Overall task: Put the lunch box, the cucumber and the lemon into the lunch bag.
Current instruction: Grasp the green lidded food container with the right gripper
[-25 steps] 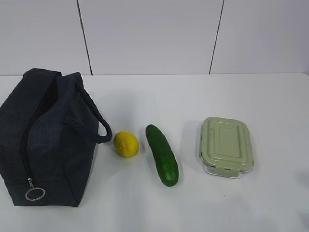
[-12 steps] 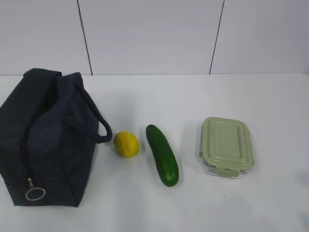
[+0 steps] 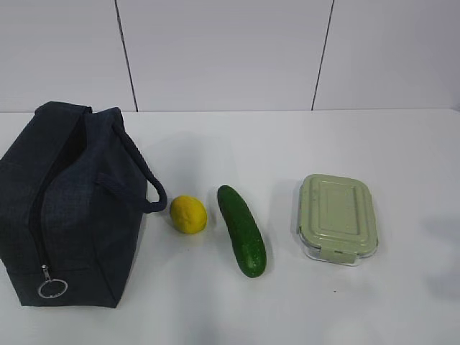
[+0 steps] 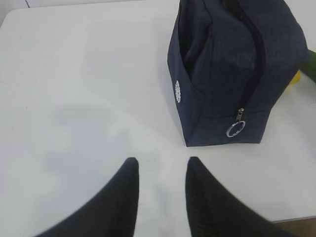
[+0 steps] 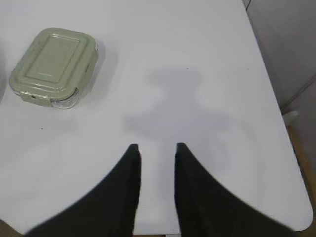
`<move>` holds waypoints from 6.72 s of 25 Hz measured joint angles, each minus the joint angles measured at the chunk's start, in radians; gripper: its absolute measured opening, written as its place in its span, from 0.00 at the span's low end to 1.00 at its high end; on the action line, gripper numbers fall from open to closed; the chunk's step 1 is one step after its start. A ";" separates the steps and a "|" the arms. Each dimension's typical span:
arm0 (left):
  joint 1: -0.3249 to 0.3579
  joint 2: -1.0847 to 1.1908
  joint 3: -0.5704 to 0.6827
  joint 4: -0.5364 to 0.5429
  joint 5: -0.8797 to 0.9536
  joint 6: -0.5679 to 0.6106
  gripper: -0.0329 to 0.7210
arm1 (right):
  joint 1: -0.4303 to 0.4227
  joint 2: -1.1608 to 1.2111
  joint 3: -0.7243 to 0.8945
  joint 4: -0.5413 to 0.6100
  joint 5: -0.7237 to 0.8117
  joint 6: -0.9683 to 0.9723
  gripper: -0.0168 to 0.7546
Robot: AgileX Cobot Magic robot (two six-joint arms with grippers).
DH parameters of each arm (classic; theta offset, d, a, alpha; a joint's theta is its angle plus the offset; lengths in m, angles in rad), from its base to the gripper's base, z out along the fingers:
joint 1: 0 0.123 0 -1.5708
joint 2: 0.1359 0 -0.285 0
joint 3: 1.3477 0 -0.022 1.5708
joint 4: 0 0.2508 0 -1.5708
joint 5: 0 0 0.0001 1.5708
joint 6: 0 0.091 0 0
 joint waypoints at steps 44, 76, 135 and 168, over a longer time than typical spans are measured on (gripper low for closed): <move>0.000 0.000 0.000 0.000 0.000 0.000 0.36 | -0.296 1.345 -0.303 1.185 0.112 -0.923 0.63; 0.000 0.000 0.000 0.000 0.000 0.000 0.36 | -0.411 1.764 -0.385 1.275 0.097 -0.945 0.63; 0.000 0.000 0.000 0.000 0.000 0.000 0.36 | -0.330 1.914 -0.391 1.394 0.090 -1.049 0.78; 0.000 0.000 0.000 0.000 0.000 0.000 0.36 | -0.330 1.961 -0.395 1.430 0.090 -1.049 0.78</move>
